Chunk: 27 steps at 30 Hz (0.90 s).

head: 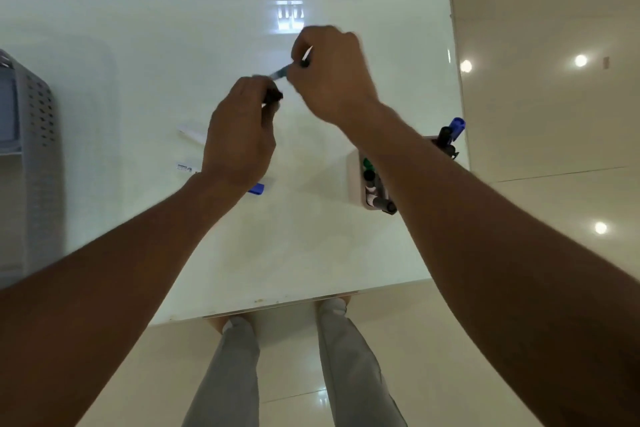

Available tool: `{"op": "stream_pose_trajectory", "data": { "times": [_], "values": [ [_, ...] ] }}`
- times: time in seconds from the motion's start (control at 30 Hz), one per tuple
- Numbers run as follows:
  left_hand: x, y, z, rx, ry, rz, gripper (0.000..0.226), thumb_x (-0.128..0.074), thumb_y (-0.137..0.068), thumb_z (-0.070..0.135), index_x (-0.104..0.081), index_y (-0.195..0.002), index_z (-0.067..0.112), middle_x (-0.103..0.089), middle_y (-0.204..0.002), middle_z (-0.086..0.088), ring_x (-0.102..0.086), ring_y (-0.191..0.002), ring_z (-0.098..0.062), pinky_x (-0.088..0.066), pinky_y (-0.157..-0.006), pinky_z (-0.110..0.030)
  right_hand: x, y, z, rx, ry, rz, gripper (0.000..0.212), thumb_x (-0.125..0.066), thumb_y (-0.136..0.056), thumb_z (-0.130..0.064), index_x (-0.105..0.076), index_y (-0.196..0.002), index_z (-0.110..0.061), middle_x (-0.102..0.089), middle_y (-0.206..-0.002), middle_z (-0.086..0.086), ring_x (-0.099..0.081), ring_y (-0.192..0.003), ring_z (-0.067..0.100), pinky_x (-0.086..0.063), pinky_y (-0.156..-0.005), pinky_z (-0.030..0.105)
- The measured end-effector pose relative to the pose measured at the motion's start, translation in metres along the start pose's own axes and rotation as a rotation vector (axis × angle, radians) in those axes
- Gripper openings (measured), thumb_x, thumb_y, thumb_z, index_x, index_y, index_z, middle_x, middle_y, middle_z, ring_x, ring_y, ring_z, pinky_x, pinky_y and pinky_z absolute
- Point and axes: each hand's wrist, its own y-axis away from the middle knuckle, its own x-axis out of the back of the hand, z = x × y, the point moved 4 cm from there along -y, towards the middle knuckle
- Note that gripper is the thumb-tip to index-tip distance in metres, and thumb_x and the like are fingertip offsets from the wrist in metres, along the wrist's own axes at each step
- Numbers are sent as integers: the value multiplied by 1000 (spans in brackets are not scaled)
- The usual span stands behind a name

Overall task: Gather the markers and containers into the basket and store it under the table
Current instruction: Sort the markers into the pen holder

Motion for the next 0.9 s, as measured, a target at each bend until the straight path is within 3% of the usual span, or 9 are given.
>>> {"op": "stream_pose_trajectory", "data": {
  "times": [0.17,0.27,0.37,0.5,0.6,0.77,0.9],
  "values": [
    [22,-12,103,-32,349,72,17,-62,-93,22,-63,-105,10,-63,-90,11,-62,-79,-7,-48,-68,-15,110,54,20,60,-83,337,18,-61,-85,-21,-73,-96,-13,-71,-82,-3,-62,-71,9,-50,-71,18],
    [13,-9,158,-80,441,0,18,-65,-91,21,-64,-104,9,-64,-88,13,-64,-84,-4,-49,-72,-11,160,97,41,37,-105,388,18,-59,-91,-22,-71,-101,-15,-69,-87,-7,-63,-78,6,-52,-73,17],
    [-4,-5,196,-121,482,-68,18,-67,-90,20,-66,-103,9,-68,-88,10,-66,-82,-6,-53,-76,-14,191,133,65,9,-117,423,19,-58,-94,-23,-69,-106,-14,-66,-91,-8,-65,-83,8,-57,-69,28],
    [-36,6,217,-81,454,-241,15,-72,-86,19,-68,-98,12,-70,-86,8,-67,-78,-7,-57,-69,-18,196,154,97,-25,-78,420,19,-58,-93,-22,-70,-105,-13,-68,-91,-4,-63,-80,8,-54,-67,20],
    [-68,22,210,59,462,-385,5,-71,-85,9,-67,-88,9,-69,-77,3,-67,-70,-13,-56,-55,-21,181,155,122,-62,-33,370,18,-58,-91,-20,-71,-100,-13,-70,-88,0,-62,-76,11,-53,-71,26],
    [-103,36,190,46,183,-458,11,-72,-82,13,-66,-91,14,-70,-83,2,-67,-77,-13,-57,-78,-37,149,154,153,-124,-71,282,15,-59,-92,-20,-70,-100,-13,-68,-88,1,-61,-75,14,-53,-75,31],
    [-108,42,189,64,137,-489,25,-78,-76,9,-63,-95,13,-68,-89,2,-65,-80,-13,-56,-77,-27,134,154,165,-135,-45,194,21,-58,-93,-26,-70,-106,-15,-68,-91,0,-61,-76,13,-54,-76,32]
  ]
}}
